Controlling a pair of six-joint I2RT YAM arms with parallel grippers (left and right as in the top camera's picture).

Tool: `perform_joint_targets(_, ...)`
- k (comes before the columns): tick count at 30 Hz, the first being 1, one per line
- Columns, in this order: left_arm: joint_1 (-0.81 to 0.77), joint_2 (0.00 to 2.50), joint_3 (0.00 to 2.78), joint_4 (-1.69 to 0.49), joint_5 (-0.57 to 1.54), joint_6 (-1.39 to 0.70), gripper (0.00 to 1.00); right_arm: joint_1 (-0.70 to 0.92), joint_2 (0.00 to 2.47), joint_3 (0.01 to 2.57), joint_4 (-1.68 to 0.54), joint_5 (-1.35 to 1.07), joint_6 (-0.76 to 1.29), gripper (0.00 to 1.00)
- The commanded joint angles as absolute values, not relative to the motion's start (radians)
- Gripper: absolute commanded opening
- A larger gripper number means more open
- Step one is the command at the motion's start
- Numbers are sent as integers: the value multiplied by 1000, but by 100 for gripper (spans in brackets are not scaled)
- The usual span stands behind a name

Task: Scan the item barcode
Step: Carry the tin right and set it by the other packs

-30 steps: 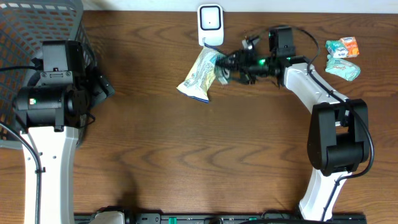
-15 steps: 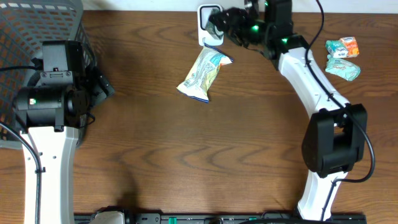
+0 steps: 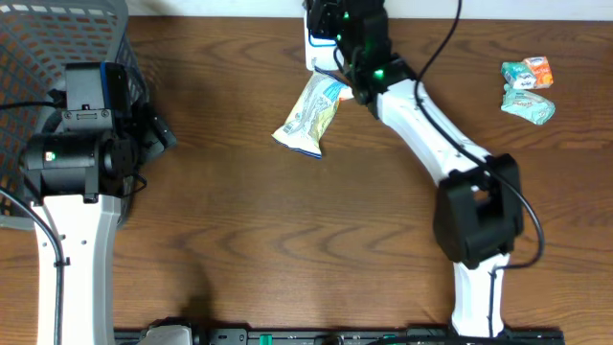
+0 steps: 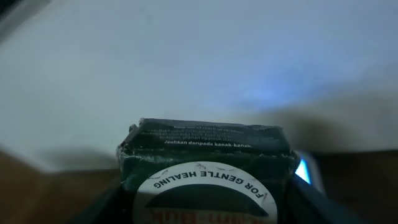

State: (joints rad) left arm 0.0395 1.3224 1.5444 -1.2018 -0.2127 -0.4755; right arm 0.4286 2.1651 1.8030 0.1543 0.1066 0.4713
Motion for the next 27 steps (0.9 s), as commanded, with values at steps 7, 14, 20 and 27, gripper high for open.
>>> perform_joint_targets(7,47,1326,1541,-1204,-225,-492,98,415,2373,1820,377,256,370,37)
perform_joint_targets(14,47,1326,1541,-1204,-225,-492,98,438,2440,1827,505,297,365,37)
perform_joint_targets(20,47,1326,1541,-1204,-225,-492,98,437,2440,1839,495,313,363,39)
perform_joint_targets(27,47,1326,1541,-1204,-225,-492,98,387,2350,1902,273,361,360,40)
